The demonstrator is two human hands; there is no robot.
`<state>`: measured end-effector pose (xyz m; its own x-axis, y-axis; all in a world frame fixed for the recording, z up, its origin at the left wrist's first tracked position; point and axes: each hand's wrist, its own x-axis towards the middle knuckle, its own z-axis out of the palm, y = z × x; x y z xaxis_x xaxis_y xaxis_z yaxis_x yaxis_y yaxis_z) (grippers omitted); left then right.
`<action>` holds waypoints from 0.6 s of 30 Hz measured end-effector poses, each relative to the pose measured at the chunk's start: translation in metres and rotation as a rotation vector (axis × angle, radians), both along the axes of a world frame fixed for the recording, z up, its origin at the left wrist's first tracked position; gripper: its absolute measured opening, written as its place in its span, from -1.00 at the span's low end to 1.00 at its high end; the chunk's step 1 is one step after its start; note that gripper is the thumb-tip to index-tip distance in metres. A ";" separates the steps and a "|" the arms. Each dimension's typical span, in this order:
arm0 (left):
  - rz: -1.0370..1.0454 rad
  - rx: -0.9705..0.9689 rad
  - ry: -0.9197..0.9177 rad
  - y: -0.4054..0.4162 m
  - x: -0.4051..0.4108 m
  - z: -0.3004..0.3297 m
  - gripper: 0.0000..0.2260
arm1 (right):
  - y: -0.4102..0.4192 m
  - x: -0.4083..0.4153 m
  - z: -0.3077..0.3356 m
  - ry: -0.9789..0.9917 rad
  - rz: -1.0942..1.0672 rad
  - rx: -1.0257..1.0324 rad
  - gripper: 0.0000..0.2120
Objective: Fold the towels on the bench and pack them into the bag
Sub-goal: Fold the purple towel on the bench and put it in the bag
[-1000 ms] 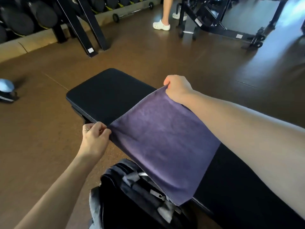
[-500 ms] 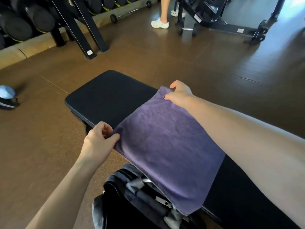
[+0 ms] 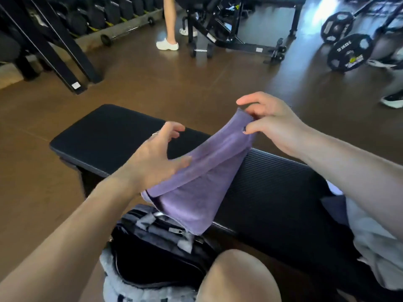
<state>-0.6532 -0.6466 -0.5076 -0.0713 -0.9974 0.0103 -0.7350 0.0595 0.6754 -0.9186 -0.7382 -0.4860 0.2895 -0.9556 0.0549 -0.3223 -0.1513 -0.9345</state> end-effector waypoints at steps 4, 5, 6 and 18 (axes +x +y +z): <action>-0.391 -0.031 0.243 0.002 -0.099 0.025 -0.75 | 0.064 -0.051 0.013 -0.045 -0.018 -0.038 -0.42; -0.441 -0.085 0.233 0.003 -0.120 0.028 -0.81 | 0.076 -0.062 0.013 -0.063 -0.030 -0.045 -0.42; -0.465 -0.141 0.220 0.004 -0.138 0.028 -0.85 | 0.085 -0.072 0.011 -0.077 -0.047 -0.057 -0.42; -0.530 -0.173 0.205 0.012 -0.206 0.023 -0.85 | 0.116 -0.140 -0.007 -0.200 -0.130 -0.123 -0.69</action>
<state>-0.8591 -0.6348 -0.4847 -0.5384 -0.8092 0.2352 -0.4309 0.5042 0.7484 -1.0586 -0.6223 -0.4927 0.1360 -0.9666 0.2171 -0.1571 -0.2374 -0.9586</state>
